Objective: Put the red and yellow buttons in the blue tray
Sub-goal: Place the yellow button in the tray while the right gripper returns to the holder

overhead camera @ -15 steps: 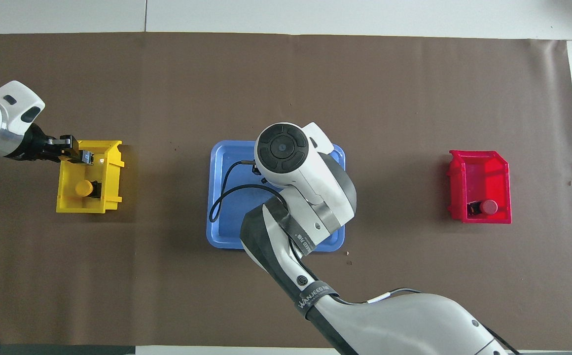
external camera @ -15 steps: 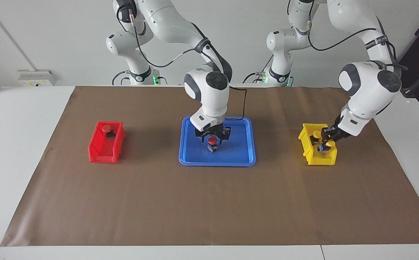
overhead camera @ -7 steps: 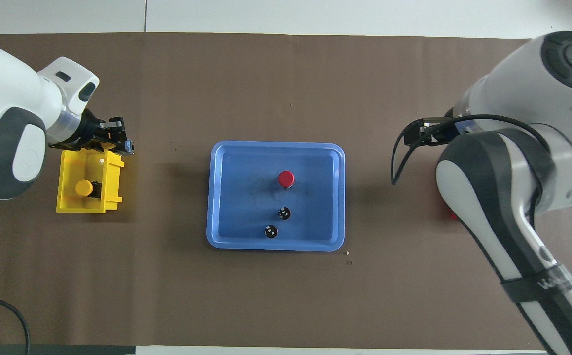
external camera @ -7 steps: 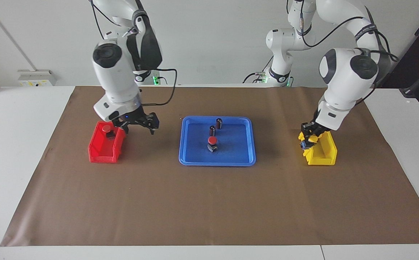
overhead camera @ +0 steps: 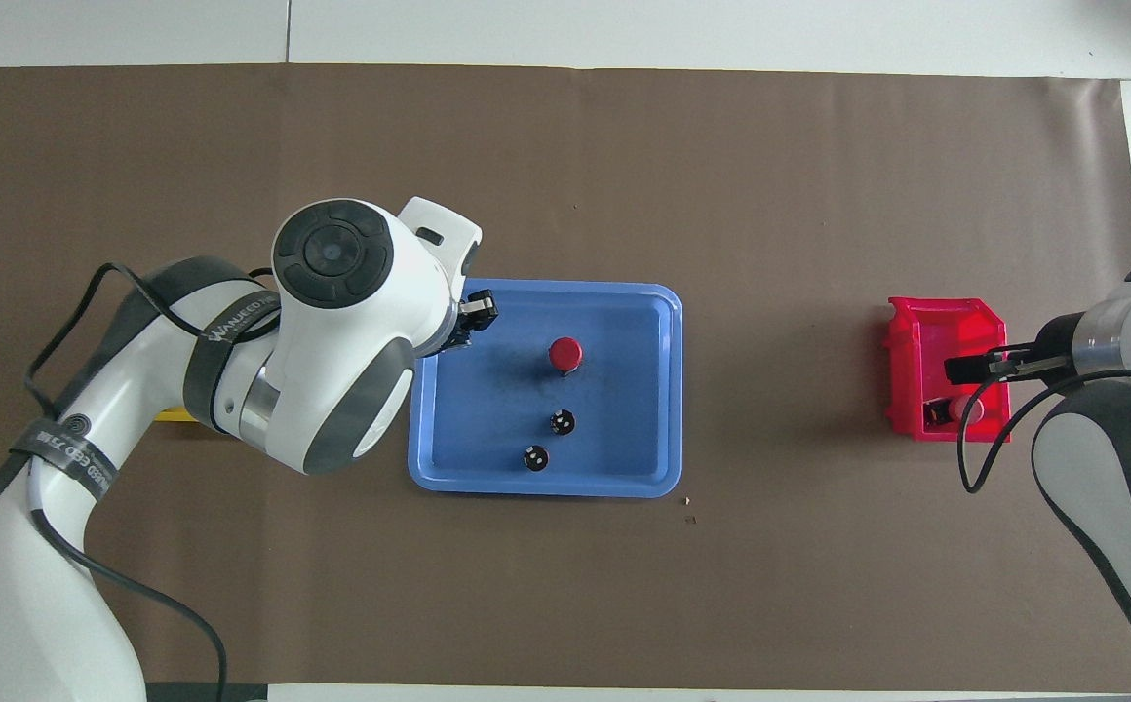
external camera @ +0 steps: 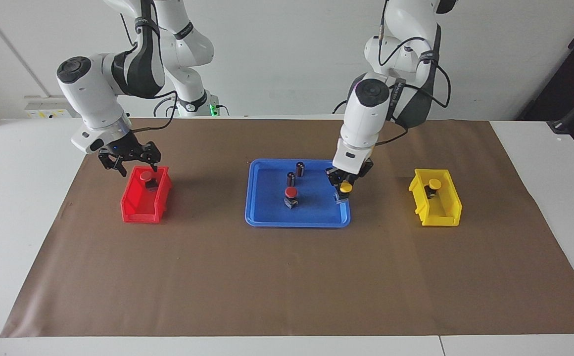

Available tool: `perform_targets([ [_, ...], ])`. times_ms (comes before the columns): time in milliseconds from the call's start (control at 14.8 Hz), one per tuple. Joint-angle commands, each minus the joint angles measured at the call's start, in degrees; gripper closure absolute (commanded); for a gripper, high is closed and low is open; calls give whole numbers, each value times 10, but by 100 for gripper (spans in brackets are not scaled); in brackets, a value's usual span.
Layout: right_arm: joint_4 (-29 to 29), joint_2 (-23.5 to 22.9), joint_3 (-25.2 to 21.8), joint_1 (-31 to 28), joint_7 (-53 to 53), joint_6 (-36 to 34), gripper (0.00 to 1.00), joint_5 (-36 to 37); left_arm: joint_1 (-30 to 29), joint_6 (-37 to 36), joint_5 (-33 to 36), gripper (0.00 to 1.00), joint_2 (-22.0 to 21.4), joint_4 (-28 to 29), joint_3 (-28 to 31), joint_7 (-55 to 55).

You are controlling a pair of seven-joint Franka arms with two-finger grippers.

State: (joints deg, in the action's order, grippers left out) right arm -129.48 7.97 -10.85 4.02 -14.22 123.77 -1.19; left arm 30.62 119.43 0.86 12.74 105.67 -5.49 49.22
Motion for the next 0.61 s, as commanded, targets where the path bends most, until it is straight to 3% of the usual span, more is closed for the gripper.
perform_targets([
  [0,-36,13,10,-20,-17,35,22,-4,27,41,12,98,26,5,10,37],
  [203,-60,-1,10,-23,-20,72,25,-4,48,63,13,94,54,4,11,56],
  [271,-72,3,10,-24,-22,82,25,-4,48,62,13,83,55,4,11,54],
  [406,-87,6,10,-24,-23,89,26,-4,46,50,15,43,55,2,12,54],
  [541,-89,-1,10,-27,-22,99,28,-4,41,0,16,42,43,-21,12,48],
])
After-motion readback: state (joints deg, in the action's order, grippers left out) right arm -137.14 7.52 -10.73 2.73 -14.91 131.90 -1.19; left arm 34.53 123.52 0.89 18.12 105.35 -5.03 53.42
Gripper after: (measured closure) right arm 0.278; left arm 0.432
